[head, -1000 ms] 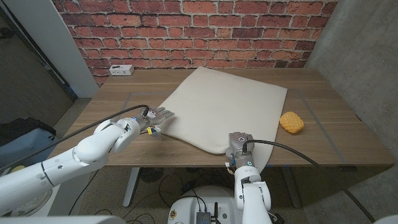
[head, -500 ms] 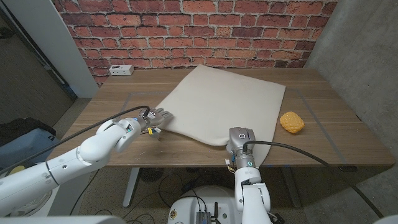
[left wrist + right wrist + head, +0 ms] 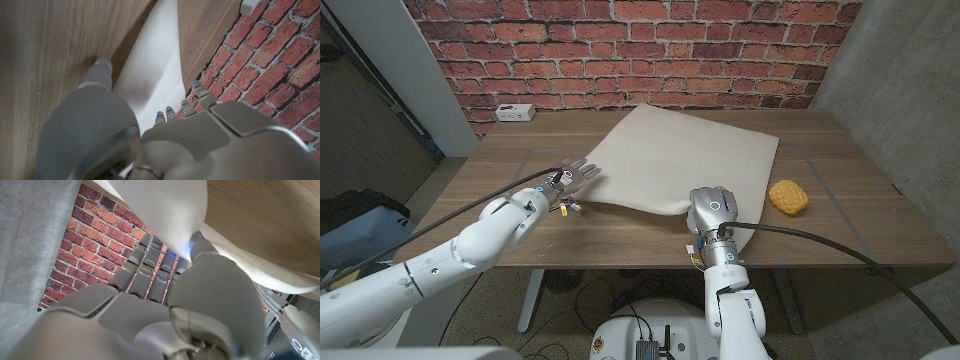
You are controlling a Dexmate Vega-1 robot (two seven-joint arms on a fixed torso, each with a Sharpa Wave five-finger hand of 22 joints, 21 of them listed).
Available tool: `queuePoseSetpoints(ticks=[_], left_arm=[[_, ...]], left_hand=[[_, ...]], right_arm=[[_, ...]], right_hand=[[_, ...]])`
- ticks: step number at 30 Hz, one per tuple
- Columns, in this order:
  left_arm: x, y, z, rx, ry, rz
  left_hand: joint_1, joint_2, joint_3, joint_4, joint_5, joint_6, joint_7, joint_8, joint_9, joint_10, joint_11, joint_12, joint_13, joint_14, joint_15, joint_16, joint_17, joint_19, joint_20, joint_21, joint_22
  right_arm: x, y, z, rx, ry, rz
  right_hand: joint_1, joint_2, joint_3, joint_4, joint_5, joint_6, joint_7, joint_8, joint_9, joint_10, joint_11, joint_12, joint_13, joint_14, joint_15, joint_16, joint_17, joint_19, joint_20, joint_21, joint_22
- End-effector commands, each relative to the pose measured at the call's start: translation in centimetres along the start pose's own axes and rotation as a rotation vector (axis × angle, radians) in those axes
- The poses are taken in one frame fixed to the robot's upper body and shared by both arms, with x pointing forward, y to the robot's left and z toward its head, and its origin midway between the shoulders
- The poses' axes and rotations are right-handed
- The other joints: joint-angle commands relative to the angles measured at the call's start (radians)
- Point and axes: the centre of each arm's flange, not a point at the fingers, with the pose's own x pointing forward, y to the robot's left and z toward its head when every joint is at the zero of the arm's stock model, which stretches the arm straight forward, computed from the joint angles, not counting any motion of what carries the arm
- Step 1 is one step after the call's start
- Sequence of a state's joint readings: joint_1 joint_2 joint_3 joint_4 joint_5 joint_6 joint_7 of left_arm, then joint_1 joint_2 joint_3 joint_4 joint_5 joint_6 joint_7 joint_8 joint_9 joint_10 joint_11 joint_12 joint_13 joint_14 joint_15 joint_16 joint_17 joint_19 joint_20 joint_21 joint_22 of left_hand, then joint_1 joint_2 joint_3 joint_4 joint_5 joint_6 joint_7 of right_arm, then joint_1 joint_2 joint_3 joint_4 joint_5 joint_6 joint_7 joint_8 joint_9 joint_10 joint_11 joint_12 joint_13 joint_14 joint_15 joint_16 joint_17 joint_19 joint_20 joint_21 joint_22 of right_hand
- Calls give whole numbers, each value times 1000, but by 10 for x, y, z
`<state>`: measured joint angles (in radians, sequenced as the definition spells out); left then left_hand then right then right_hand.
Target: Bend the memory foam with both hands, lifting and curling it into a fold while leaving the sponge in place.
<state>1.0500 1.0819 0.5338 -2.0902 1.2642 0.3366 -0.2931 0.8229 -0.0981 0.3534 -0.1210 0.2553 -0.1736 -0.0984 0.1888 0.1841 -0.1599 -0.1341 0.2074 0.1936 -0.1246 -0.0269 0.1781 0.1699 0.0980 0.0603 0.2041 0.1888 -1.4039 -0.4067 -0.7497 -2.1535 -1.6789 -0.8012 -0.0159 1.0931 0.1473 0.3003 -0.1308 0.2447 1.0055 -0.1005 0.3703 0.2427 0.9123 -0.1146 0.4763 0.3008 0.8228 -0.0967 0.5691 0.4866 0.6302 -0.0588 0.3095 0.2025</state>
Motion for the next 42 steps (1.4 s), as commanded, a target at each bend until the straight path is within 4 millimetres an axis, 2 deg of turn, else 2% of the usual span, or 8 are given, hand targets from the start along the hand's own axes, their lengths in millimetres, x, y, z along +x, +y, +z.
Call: queuePoseSetpoints(ticks=[1, 10, 12, 16, 22, 26, 36, 42], left_arm=[[17, 3, 1, 50, 20, 109], [16, 4, 0, 84, 79, 235], [13, 4, 0, 107, 102, 285], [6, 6, -1, 130, 145, 378], [-4, 9, -5, 97, 201, 520], [-7, 12, -8, 74, 212, 547], [-19, 26, -7, 91, 183, 496], [-32, 32, -12, -18, 202, 513]], left_hand=[[1, 13, -10, 3, 6, -69, -8, 5, 1, -9, 5, 2, 1, 6, -1, 7, 2, 5, -1, 9, 1], [157, 129, 23, -44, -8, 186, -77, 69, 0, 266, -42, 70, -2, 192, -52, 20, 0, 116, -8, 35, 0], [248, 197, 48, -50, -64, 364, -96, 108, 1, 438, -52, 93, -1, 276, -91, 24, -1, 154, -12, 43, 2], [304, 217, 33, -49, -77, 554, -111, 135, 3, 611, -69, 101, 1, 436, -163, 42, 3, 223, -21, 69, 7], [295, 231, -2, -34, -80, 881, -106, 222, 12, 873, -71, 143, 23, 644, -197, 74, 18, 299, -36, 110, 15], [294, 274, 17, -18, -75, 1080, -66, 302, 18, 1067, -63, 207, 61, 752, -200, 80, 20, 331, -32, 135, 20], [296, 287, 60, -5, -62, 1086, -71, 307, 17, 1132, -71, 226, 84, 792, -208, 64, 17, 326, -36, 143, 22], [318, 266, 68, -26, -69, 1143, -31, 328, 15, 1200, -69, 240, 99, 818, -212, 60, 23, 326, -50, 151, 22]], right_arm=[[0, -15, -5, 115, -15, -25], [1, -22, -9, 112, 0, -34], [0, -23, -10, 112, 8, -35], [-3, -24, -15, 109, 40, -37], [-8, -24, -22, 89, 85, -42], [-12, -25, -26, 74, 113, -29], [-23, -31, -37, 56, 182, 53], [-30, -33, -41, 51, 205, 66]], right_hand=[[12, 4, -3, 4, 7, 50, -52, 10, 7, 3, 3, 5, 6, 4, -131, -1, 6, -1, -94, 4, 6], [13, 4, -7, 5, 9, 49, -51, 12, 11, 3, 3, 5, 10, 8, -131, -4, 9, -3, -91, 7, 6], [14, 4, -8, 5, 9, 49, -50, 12, 12, 4, 3, 6, 11, 9, -131, -5, 10, -3, -90, 8, 6], [15, 5, -9, 5, 10, 51, -50, 13, 11, 3, 4, 5, 12, 11, -131, -7, 12, -3, -89, 10, 7], [16, 5, -12, 6, 11, 50, -50, 11, 11, 2, 6, 5, 15, 10, -130, -12, 13, -5, -87, 11, 7], [16, 4, -14, 7, 11, 50, -47, 11, 11, 1, 7, 5, 17, 10, -130, -15, 15, -6, -84, 13, 7], [21, 6, -16, 9, 14, 54, -50, 9, 8, 2, -1, 5, 26, -42, -130, -72, -2, -16, -73, 19, 7], [23, 8, -15, 10, 14, 54, -50, 7, 5, 2, -2, 5, 29, -49, -131, -89, -8, -18, -68, 21, 7]])
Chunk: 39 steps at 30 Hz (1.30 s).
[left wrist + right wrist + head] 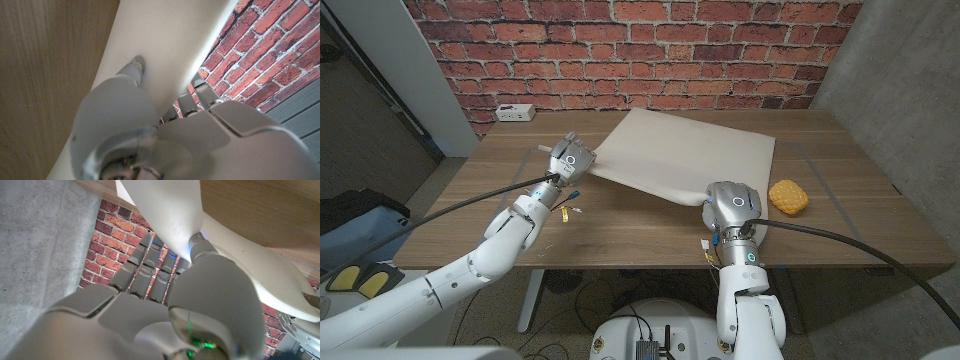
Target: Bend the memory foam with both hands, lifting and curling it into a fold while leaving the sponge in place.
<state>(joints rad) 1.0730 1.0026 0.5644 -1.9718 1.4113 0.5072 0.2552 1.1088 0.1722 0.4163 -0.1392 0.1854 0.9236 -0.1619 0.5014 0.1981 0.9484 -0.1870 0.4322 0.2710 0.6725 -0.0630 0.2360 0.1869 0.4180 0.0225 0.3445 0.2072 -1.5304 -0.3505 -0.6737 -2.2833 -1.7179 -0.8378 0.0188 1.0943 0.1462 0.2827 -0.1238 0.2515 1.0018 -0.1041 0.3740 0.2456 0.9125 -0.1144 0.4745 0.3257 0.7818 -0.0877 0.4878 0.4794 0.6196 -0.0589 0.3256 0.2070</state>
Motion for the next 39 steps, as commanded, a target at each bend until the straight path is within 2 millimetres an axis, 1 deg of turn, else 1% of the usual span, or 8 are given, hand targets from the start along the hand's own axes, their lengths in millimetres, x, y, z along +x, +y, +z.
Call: queuePoseSetpoints(ticks=[1, 3, 6, 14, 17, 20, 26, 39], left_arm=[[-12, 21, -13, -125, 50, -1], [-13, 22, -16, -192, 62, -22], [-15, 23, -18, -222, 79, -31], [-22, 29, -15, -208, 143, -18], [-23, 30, -13, -198, 156, -14], [-24, 32, -12, -197, 159, -8], [-27, 37, -12, -225, 139, -5], [-39, 37, -19, -207, 193, -21]], left_hand=[[39, -8, 4, -15, -1, 62, 40, 21, 0, 109, -16, 20, 24, 30, -176, 5, 8, 8, -16, 13, 3], [65, -16, 12, -34, -4, 79, 83, 25, -1, 144, -12, 29, 32, 50, -174, 4, 5, 5, -17, 17, 3], [70, -18, 21, -35, -4, 86, 113, 24, -1, 157, -3, 33, 36, 62, -166, -1, -1, 6, -8, 20, 3], [81, -35, 39, -41, 1, 117, 144, 25, -1, 184, 13, 44, 49, 73, -159, -22, -12, 13, -11, 30, 3], [80, -38, 43, -40, 2, 119, 145, 23, -1, 187, 10, 45, 52, 78, -156, -24, -13, 17, -12, 32, 3], [81, -40, 47, -40, 3, 119, 146, 20, -1, 188, 13, 46, 55, 83, -156, -26, -13, 17, -11, 34, 3], [81, -45, 52, -40, 5, 120, 148, 16, -1, 187, 10, 47, 60, 87, -156, -30, -14, 18, -11, 36, 3], [79, -50, 67, -37, 6, 135, 166, 10, 0, 183, 13, 48, 75, 93, -156, -41, -16, 16, -14, 42, 3]], right_arm=[[-12, -6, -13, -26, 64, 43], [-13, -6, -12, -31, 59, 40], [-16, -6, -12, -31, 54, 39], [-27, -9, -12, -56, 62, 92], [-32, -12, -11, -82, 62, 118], [-37, -13, -9, -132, 74, 120], [-41, -12, -7, -182, 82, 122], [-46, -15, -6, -153, 55, 183]], right_hand=[[22, 9, 2, 3, 7, 58, -47, 3, 2, 1, -2, 7, 5, -9, -140, -9, -2, -8, -68, 5, 2], [23, 9, 1, 3, 7, 57, -48, 2, 1, 2, -2, 7, 6, -9, -140, -12, -2, -7, -65, 6, 2], [33, 6, 1, -4, 8, 23, -47, -16, -4, -21, 4, -7, 2, -10, -140, -23, -4, 7, -44, 16, 1], [-49, -88, -66, 11, 29, -195, -45, -153, -47, -211, 21, -129, -44, -129, -120, -141, -42, 4, 34, 26, -13], [-91, -129, -94, 18, 50, -249, -38, -180, -51, -263, 34, -167, -58, -186, -111, -184, -56, -11, 60, 17, -17], [-127, -170, -121, 23, 83, -375, -44, -205, -52, -351, 34, -221, -71, -250, -102, -227, -69, -32, 76, 3, -19], [-144, -200, -145, 21, 139, -559, -47, -207, -53, -484, 44, -281, -84, -351, -73, -282, -94, -58, 90, -21, -21], [-206, -235, -189, 44, 164, -625, -42, -194, -53, -557, 52, -288, -93, -433, -40, -298, -116, -91, 109, -46, -21]])
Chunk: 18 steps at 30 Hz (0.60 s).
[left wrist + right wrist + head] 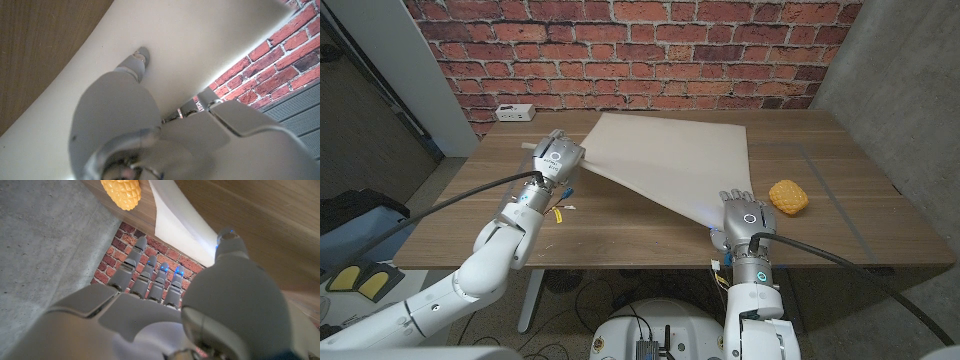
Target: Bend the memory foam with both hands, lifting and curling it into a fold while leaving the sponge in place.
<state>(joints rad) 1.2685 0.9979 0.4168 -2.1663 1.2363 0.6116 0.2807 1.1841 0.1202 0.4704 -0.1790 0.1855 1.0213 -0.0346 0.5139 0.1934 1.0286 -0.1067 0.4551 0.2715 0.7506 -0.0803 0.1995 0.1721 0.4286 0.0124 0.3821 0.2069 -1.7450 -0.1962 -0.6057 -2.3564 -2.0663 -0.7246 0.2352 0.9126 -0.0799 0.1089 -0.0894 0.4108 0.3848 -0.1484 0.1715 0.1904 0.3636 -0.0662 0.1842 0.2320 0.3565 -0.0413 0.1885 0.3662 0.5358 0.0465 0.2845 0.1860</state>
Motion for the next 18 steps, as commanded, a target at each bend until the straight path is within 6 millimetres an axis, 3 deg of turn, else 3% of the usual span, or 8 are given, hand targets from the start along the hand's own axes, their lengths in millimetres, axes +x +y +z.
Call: queuePoseSetpoints(ticks=[1, 3, 7, 18], left_arm=[[-9, 1, -4, 10, 43, -7], [-9, 0, -4, 19, 41, -6], [-7, -2, -3, 24, 36, -10], [1, -5, -1, 1, 23, -6]], left_hand=[[4, 1, 13, 2, 6, 38, 37, -4, 5, 102, -66, 25, 76, 15, -139, -5, -1, 6, -4, 5, 3], [3, 1, 15, 3, 6, 37, 40, -6, 5, 103, -67, 26, 78, 16, -138, -6, -1, 6, -4, 5, 3], [2, 0, 18, 3, 6, 37, 41, -9, 6, 101, -68, 26, 82, 16, -139, -8, -1, 5, -4, 7, 4], [0, -3, 23, 4, 6, 38, 39, -15, 7, 100, -67, 26, 91, 14, -142, -11, -1, 3, -5, 10, 4]], right_arm=[[-9, -3, 1, 4, -25, 52], [-12, -4, 0, 16, -31, 53], [-18, -10, 1, 27, -39, 63], [-32, -23, 6, 81, -70, 83]], right_hand=[[-33, -11, -20, 13, 5, -10, 3, 9, 2, -9, 4, 3, 1, -8, -84, 3, -3, -7, 5, -6, 0], [-56, -18, -33, 23, 5, -18, 7, 9, 2, -12, 5, 4, 0, -9, -81, 6, -5, -10, 7, -9, 0], [-106, -34, -62, 44, 3, -31, 12, 12, 2, -20, 34, 7, -3, -15, -69, 11, -11, -15, 13, -16, 1], [-165, -46, -97, 69, -3, -48, 19, 13, 2, -30, 53, 9, -5, -26, -56, 14, -16, -27, 22, -26, 2]])
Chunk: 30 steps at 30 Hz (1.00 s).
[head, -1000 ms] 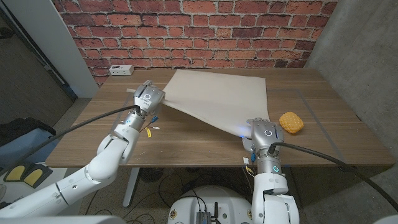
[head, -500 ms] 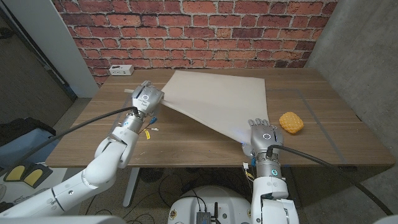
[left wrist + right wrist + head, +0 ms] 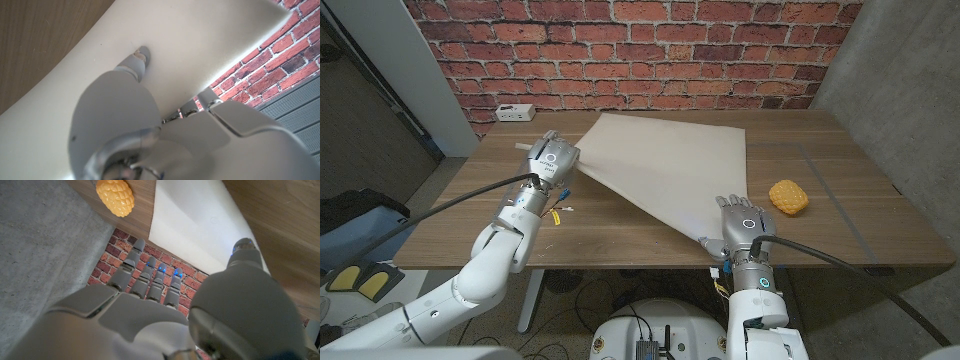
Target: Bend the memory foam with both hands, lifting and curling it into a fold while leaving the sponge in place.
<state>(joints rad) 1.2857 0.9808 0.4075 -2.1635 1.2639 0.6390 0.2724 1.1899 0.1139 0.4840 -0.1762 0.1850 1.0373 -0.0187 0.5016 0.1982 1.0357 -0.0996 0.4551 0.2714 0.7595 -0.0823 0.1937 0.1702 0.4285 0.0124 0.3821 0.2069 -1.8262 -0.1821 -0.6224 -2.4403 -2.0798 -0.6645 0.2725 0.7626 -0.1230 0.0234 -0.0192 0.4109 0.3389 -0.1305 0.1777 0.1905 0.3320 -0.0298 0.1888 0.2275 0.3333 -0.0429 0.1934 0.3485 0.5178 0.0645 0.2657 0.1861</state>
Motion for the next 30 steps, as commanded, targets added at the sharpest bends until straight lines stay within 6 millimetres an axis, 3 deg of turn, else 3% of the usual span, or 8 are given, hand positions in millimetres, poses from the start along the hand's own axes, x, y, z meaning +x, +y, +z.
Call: queuePoseSetpoints(ticks=[1, 10, 19, 22, 24, 26, 28, 30], left_arm=[[5, -3, 2, -34, -4, -4], [14, 12, -10, -259, 15, -31], [17, 25, -22, -450, -39, -72], [16, 28, -27, -496, -58, -82], [15, 30, -31, -516, -60, -80], [14, 31, -35, -515, -58, -79], [13, 32, -38, -515, -60, -80], [12, 33, -41, -512, -59, -84]], left_hand=[[-5, 3, 10, 0, 7, 23, 24, -3, 2, 93, -73, 27, 92, 5, -140, -6, 1, 3, -5, 10, 4], [-9, 1, 20, 0, 10, 38, 40, -8, 2, 109, -68, 34, 102, 23, -132, -1, 3, 10, -1, 18, 4], [-10, -5, 29, -2, 16, 34, 52, -16, 9, 110, -60, 35, 112, 33, -128, -3, 1, 16, 6, 25, 4], [-11, -7, 32, -2, 18, 33, 50, -17, 12, 108, -57, 35, 115, 34, -128, -4, 1, 14, 6, 26, 4], [-11, -8, 33, -2, 19, 34, 53, -18, 13, 107, -57, 35, 116, 34, -127, -5, 0, 13, 5, 26, 4], [-12, -9, 34, -2, 20, 34, 52, -18, 15, 107, -57, 35, 118, 34, -127, -5, 0, 12, 5, 27, 4], [-13, -10, 35, -2, 21, 34, 54, -20, 15, 105, -57, 34, 119, 35, -127, -6, 0, 9, 7, 27, 4], [-13, -11, 36, -2, 22, 32, 53, -22, 16, 105, -57, 34, 121, 34, -128, -6, 0, 9, 7, 28, 4]], right_arm=[[-13, -9, 6, 45, -32, 33], [-2, -1, 20, 34, -69, 41], [10, 11, 23, -25, -44, -85], [17, 15, 22, -52, -27, -115], [21, 18, 20, -69, -4, -149], [25, 21, 17, -75, 21, -181], [27, 25, 15, -97, 52, -242], [29, 26, 13, -115, 74, -301]], right_hand=[[-18, -3, -14, 1, -4, -2, 2, 8, 1, 0, 16, 5, -1, -5, -54, 9, 2, -9, 4, -7, 2], [-42, -5, -33, 11, -6, -41, 9, 2, 1, -23, 26, 2, -2, -27, -41, 7, -4, -23, 9, -17, 2], [13, 36, -15, -7, 3, -15, 16, 19, 0, 1, 15, 16, -4, -10, -62, 19, -14, -9, -6, -17, 3], [59, 60, -2, -25, 10, 38, 8, 36, 0, 38, -12, 29, -7, 26, -85, 34, -24, 18, -14, -11, 2], [121, 107, 24, -47, 23, 89, -1, 46, -1, 77, -14, 38, -9, 73, -101, 51, -33, 39, -23, -9, 2], [132, 119, 26, -50, 27, 141, -6, 59, -2, 113, -33, 46, -11, 114, -115, 64, -39, 63, -34, -3, 2], [213, 180, 69, -82, 40, 236, -5, 76, -3, 212, -47, 70, -13, 200, -139, 91, -48, 98, -44, 6, 2], [243, 212, 90, -94, 35, 345, -22, 99, -4, 287, -71, 84, -16, 272, -163, 111, -51, 122, -55, 12, 2]])
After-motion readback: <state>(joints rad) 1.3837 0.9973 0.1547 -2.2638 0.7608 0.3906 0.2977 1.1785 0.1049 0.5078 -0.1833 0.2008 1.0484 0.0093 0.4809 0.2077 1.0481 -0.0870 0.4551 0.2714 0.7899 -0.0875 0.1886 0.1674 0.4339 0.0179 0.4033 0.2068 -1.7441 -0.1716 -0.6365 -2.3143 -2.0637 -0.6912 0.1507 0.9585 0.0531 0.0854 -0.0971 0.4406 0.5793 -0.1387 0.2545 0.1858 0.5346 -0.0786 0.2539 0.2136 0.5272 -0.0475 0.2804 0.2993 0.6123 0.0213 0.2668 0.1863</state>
